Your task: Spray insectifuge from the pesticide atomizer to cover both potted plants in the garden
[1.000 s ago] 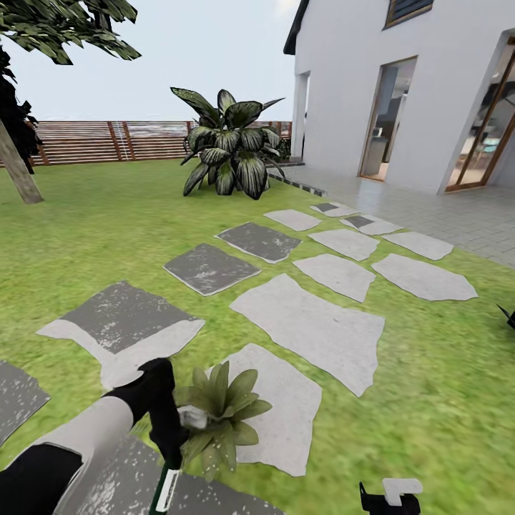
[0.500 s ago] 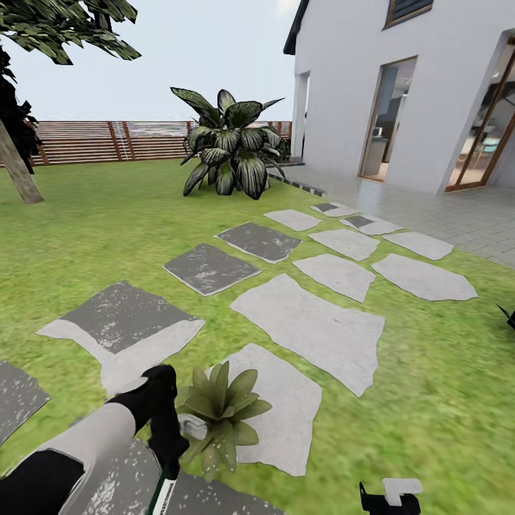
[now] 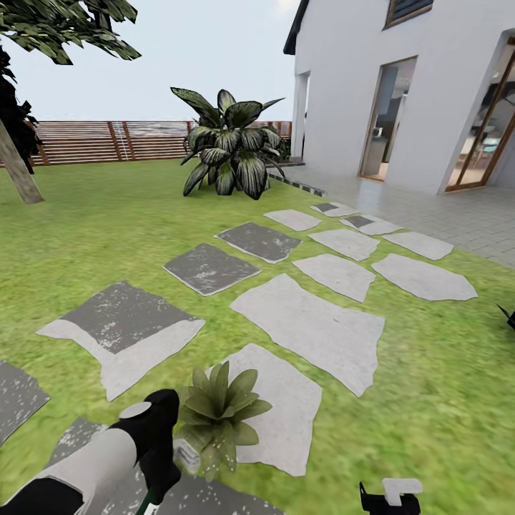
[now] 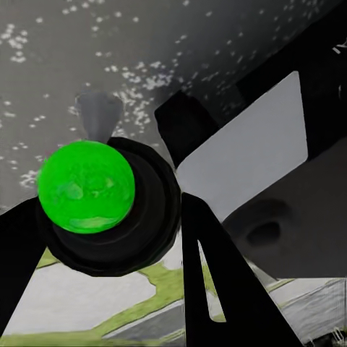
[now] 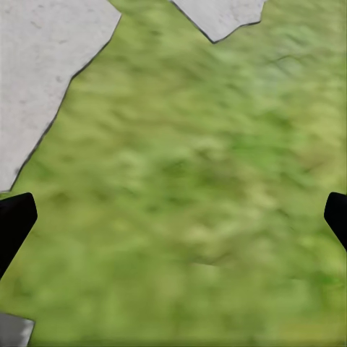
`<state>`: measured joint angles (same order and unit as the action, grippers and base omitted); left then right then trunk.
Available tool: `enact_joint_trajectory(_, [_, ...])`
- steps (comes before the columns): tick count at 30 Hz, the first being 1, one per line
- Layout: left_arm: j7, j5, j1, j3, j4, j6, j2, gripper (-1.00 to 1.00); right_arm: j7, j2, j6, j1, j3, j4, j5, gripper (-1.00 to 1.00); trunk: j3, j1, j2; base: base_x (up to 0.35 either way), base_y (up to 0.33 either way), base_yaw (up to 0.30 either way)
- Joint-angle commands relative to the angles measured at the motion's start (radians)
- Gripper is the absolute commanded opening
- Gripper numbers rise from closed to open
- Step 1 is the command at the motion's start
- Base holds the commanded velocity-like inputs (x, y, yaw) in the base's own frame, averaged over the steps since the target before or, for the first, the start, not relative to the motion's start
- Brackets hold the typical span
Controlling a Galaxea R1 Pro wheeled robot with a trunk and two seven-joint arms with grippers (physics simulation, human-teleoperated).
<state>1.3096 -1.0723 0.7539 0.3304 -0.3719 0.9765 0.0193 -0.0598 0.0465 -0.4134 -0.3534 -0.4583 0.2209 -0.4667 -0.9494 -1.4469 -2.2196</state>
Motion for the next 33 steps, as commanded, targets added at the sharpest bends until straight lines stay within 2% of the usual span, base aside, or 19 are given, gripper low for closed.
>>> enact_joint_trajectory(1, [0.006,-0.004,-0.003,-0.002,-0.005,0.01,0.003,-1.0,-0.005,0.0,-0.004,-0.001,-0.005,-0.002,-0.011,1.0,-0.001,0.0,0.0,0.0,0.0,0.0])
enact_joint_trajectory(5, [0.0,0.002,-0.005,-0.013,-0.019,0.011,0.002,-1.0,-0.005,0.0,-0.004,-0.001,-0.005,-0.002,-0.012,1.0,-0.001,0.0,0.0,0.0,0.0,0.0])
enact_joint_trajectory(8, [-0.001,0.005,-0.005,-0.049,-0.022,0.011,0.0,-1.0,-0.005,0.0,-0.004,-0.001,-0.005,-0.002,-0.012,1.0,-0.001,0.0,0.0,0.098,0.064,0.0])
enact_joint_trajectory(9, [-0.001,0.006,-0.005,-0.071,-0.023,0.011,-0.001,-1.0,-0.005,0.0,-0.004,-0.001,-0.005,-0.002,-0.012,1.0,-0.001,0.0,0.0,0.22,0.145,0.0])
enact_joint_trajectory(11, [-0.002,0.006,-0.004,-0.087,-0.023,0.009,-0.002,-1.0,-0.005,0.0,-0.004,-0.001,-0.005,-0.001,-0.011,1.0,-0.001,0.0,0.0,0.201,0.119,0.0])
enact_joint_trajectory(19, [-0.015,0.005,-0.005,-0.092,-0.019,0.007,-0.006,-1.0,-0.005,0.0,-0.004,-0.001,-0.005,0.0,-0.01,1.0,-0.001,0.0,0.0,0.029,0.016,-0.032])
enact_joint_trajectory(23, [-0.054,0.005,-0.008,-0.096,-0.007,0.007,0.011,-1.0,-0.005,-0.001,-0.004,-0.001,-0.005,0.0,-0.01,1.0,-0.001,0.0,0.0,0.0,0.0,-0.255])
enact_joint_trajectory(26, [-0.061,0.006,-0.016,-0.098,-0.005,0.007,0.036,-1.0,-0.005,-0.001,-0.004,-0.001,-0.005,0.0,-0.01,1.0,-0.001,0.0,0.0,0.0,0.0,-0.111])
enact_joint_trajectory(33, [-0.064,0.006,-0.031,-0.098,-0.011,0.007,0.041,-1.0,-0.005,0.0,-0.004,-0.001,-0.005,0.0,-0.01,1.0,-0.001,0.0,0.0,-0.058,0.04,-0.007])
